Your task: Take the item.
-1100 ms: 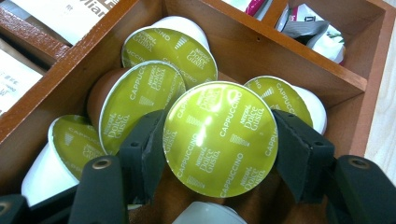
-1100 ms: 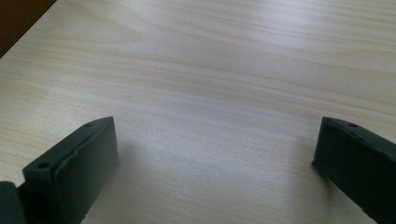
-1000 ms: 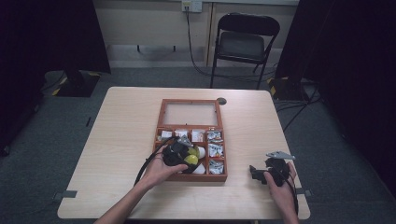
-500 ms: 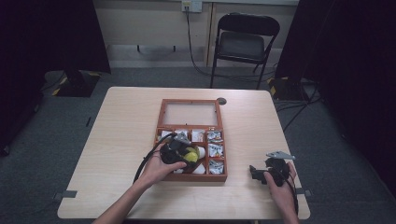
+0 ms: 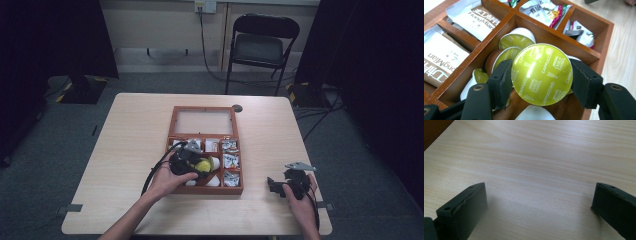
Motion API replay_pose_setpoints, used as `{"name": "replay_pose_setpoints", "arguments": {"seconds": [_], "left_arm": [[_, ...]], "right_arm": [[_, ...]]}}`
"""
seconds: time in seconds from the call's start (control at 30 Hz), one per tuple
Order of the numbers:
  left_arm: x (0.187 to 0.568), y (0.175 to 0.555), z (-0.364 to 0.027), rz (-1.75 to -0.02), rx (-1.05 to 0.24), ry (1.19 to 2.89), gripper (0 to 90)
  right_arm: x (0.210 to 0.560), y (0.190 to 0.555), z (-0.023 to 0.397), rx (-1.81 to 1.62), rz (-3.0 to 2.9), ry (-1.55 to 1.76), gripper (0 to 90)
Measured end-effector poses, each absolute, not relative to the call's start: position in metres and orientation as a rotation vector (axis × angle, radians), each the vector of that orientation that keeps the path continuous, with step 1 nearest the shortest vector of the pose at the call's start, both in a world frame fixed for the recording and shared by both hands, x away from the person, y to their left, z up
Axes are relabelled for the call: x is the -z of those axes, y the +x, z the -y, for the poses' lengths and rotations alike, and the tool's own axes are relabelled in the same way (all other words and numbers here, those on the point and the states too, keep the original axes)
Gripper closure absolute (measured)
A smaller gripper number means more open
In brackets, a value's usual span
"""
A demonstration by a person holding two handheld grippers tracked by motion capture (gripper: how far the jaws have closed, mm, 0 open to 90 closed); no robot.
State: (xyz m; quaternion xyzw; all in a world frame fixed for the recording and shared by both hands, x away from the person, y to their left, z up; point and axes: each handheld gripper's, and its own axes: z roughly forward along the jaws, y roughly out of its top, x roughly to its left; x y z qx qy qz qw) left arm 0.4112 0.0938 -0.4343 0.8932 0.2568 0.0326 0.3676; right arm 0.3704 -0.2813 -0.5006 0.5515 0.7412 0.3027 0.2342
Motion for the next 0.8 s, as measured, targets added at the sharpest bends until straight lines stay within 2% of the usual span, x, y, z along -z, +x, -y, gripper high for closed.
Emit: {"name": "replay_pose_setpoints", "arguments": {"seconds": [0.8], "left_arm": [[0.403, 0.406, -0.11, -0.643, -0.151, 2.187, 38.2]], "right_arm": [[0.501, 0.37, 0.281, -0.831, -2.034, 1.514, 0.0]]}}
